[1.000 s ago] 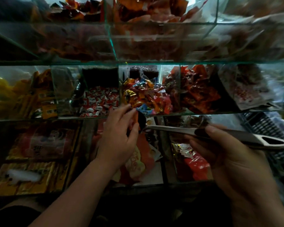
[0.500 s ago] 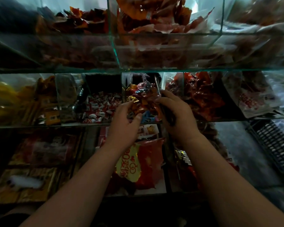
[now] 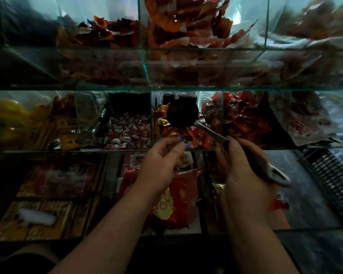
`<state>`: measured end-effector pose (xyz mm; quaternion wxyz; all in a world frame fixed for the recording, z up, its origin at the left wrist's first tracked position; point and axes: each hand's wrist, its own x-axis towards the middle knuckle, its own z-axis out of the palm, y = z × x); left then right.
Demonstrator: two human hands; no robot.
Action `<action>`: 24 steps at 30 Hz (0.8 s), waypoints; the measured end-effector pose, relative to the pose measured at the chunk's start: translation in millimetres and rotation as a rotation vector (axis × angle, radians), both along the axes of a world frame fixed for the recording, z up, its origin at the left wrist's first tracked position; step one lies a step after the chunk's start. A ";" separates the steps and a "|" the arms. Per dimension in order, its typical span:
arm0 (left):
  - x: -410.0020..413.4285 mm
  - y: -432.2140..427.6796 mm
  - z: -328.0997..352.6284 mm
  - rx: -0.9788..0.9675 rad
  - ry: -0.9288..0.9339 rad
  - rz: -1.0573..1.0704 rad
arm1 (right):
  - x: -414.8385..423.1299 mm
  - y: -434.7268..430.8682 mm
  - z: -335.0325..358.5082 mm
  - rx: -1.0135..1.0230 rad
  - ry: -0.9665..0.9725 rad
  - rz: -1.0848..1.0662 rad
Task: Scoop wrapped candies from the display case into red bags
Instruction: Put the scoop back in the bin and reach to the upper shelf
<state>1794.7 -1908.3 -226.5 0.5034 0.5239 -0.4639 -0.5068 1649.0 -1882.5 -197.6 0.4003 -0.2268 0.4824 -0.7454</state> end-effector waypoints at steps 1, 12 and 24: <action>-1.3 9.5 2.6 0.052 0.073 -0.030 | -3.1 11.9 4.1 0.024 -0.077 -0.021; 26.7 29.8 16.7 0.289 0.555 -0.067 | 64.2 60.0 2.7 0.042 -0.142 0.391; 105.9 -35.1 24.2 0.359 0.227 0.023 | 99.7 18.2 -1.8 0.275 0.321 0.875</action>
